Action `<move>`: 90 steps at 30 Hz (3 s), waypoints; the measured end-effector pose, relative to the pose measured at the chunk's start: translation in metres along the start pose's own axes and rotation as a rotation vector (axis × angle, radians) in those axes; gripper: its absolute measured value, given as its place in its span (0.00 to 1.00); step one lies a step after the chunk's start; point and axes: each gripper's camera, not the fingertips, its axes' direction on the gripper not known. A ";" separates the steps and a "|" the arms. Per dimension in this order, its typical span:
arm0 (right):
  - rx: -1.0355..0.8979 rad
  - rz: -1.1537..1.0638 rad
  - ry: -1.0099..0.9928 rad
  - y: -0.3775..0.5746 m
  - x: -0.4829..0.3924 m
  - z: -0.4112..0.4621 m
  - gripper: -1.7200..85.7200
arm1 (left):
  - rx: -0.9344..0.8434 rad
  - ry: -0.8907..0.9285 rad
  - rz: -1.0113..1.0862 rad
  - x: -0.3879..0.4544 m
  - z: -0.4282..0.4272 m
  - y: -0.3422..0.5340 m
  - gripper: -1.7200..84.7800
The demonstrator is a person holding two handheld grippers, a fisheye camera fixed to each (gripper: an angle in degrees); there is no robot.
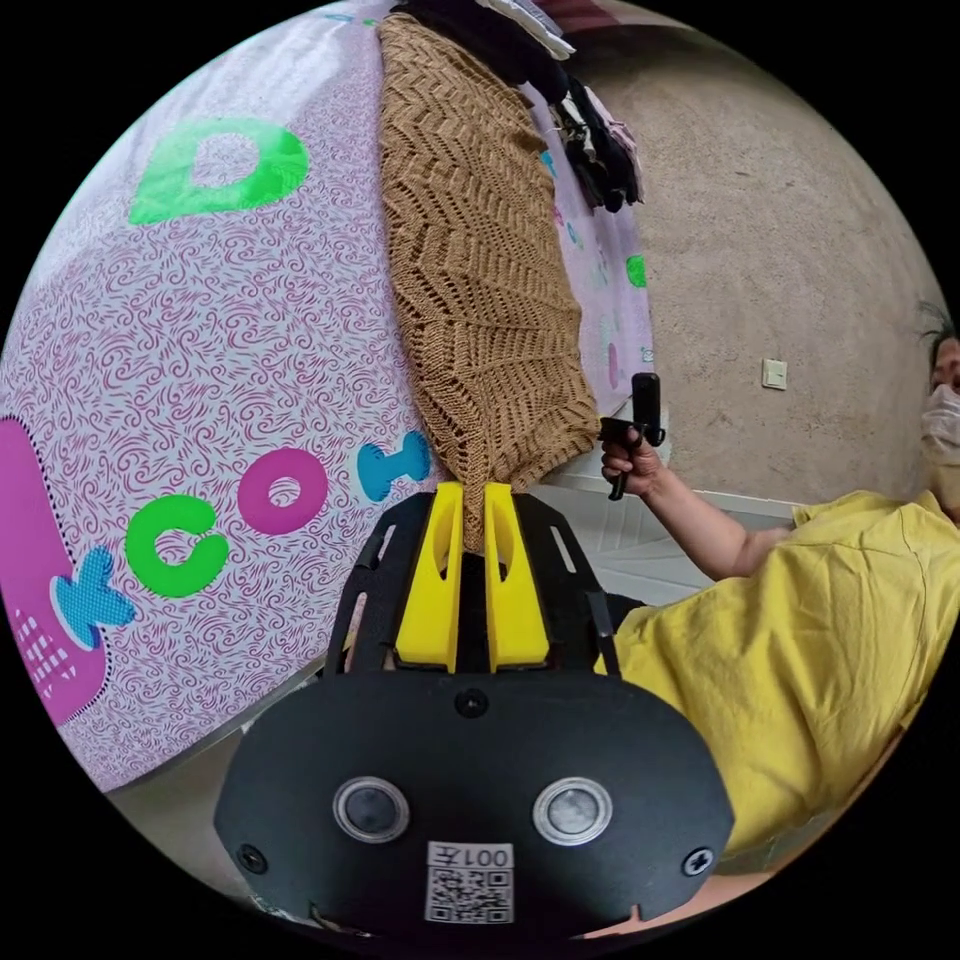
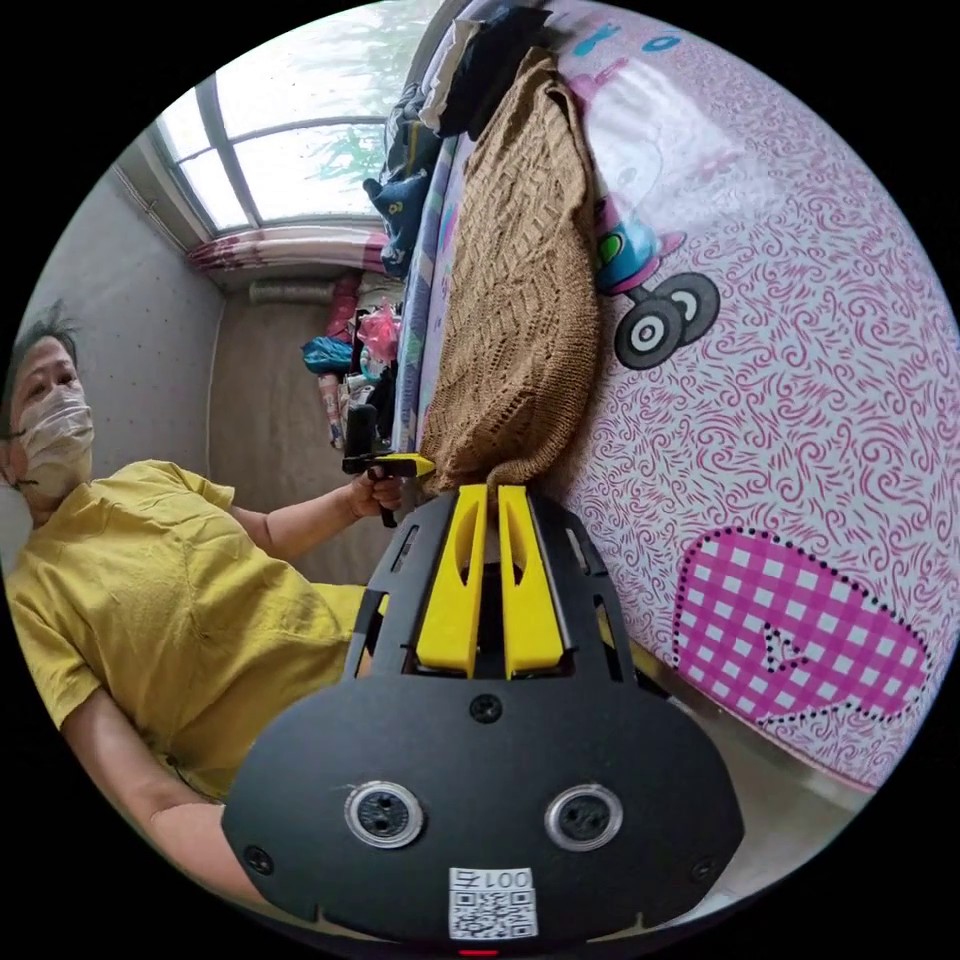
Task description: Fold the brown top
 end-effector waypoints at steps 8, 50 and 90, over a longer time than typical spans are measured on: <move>0.086 0.023 -0.040 0.015 0.002 -0.036 0.05 | 0.105 0.213 -0.050 -0.019 -0.033 0.006 0.01; 0.565 0.440 -0.030 0.190 0.044 -0.052 0.11 | 0.100 0.573 -0.198 0.003 -0.094 0.019 0.02; 0.770 0.111 0.092 0.056 -0.098 0.056 0.02 | -0.118 0.333 0.017 0.116 -0.120 0.051 0.02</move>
